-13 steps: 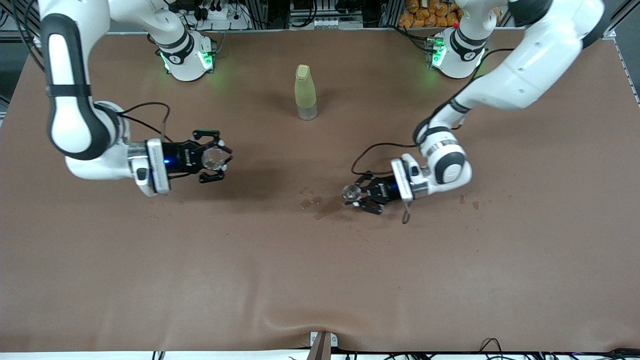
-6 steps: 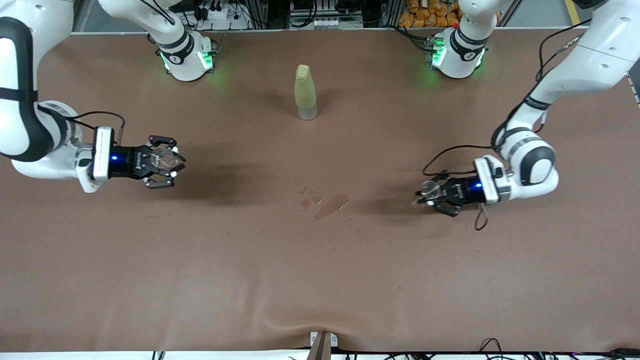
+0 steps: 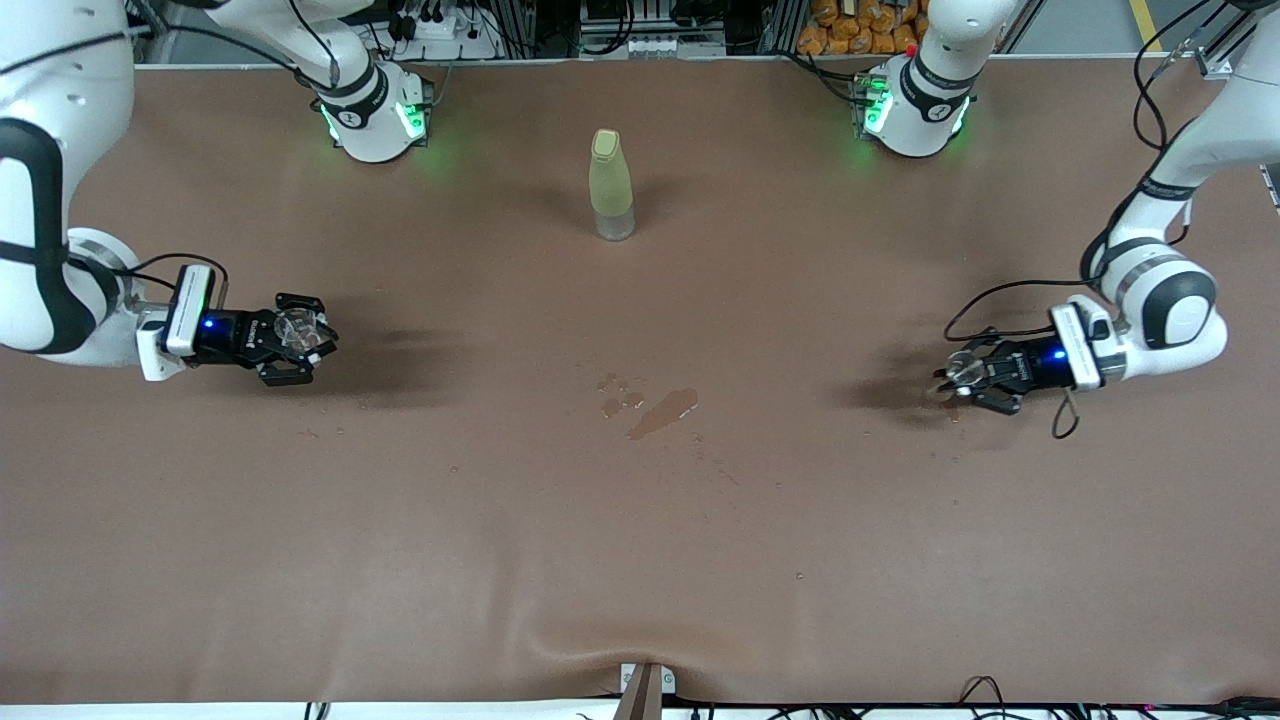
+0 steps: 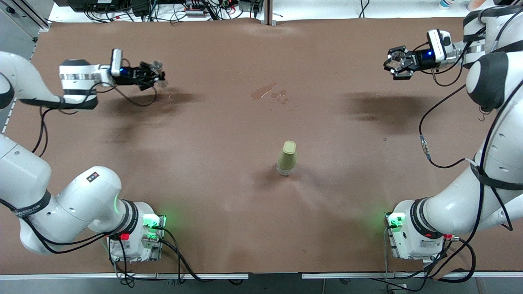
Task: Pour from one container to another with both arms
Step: 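Carry the beaker and jigger back apart toward their starting spots, then lower the jigger and beaker onto the table and open both grippers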
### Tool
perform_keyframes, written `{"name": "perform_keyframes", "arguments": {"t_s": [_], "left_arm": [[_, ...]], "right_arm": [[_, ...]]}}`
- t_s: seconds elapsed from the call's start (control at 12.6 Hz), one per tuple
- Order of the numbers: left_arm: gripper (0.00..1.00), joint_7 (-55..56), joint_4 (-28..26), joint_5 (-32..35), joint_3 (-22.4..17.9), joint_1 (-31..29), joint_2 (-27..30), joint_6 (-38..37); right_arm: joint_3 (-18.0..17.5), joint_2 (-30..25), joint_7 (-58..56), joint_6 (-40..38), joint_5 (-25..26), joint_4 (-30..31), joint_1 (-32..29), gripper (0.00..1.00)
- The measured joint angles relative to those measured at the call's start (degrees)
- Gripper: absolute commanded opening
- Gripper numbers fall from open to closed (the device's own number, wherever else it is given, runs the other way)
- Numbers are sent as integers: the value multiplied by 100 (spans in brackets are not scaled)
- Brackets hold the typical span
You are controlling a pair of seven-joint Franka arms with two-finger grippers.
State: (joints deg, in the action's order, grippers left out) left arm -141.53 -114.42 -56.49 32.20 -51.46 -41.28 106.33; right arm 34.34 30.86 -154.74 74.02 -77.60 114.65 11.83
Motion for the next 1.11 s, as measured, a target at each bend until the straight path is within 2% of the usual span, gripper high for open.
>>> {"name": "perform_keyframes", "arguments": {"t_s": [0.16,0.4,0.79,1.11], "left_arm": [[0,-134,219,247,-297,-207,-350,-360],[0,-141,467,267,-336,-145,-698,-424],[0,-130,611,267,-398,150,-921,-402],[0,-139,772,267,-655,471,-1035,-368]], "right_arm": [[-8,486,-275,-83,4,-239,-170,0],[-57,1069,-420,-97,4,-591,-366,0],[-520,1907,-480,-78,-4,-1274,-771,0],[-772,2224,-494,320,-7,-1533,-917,0]]}}
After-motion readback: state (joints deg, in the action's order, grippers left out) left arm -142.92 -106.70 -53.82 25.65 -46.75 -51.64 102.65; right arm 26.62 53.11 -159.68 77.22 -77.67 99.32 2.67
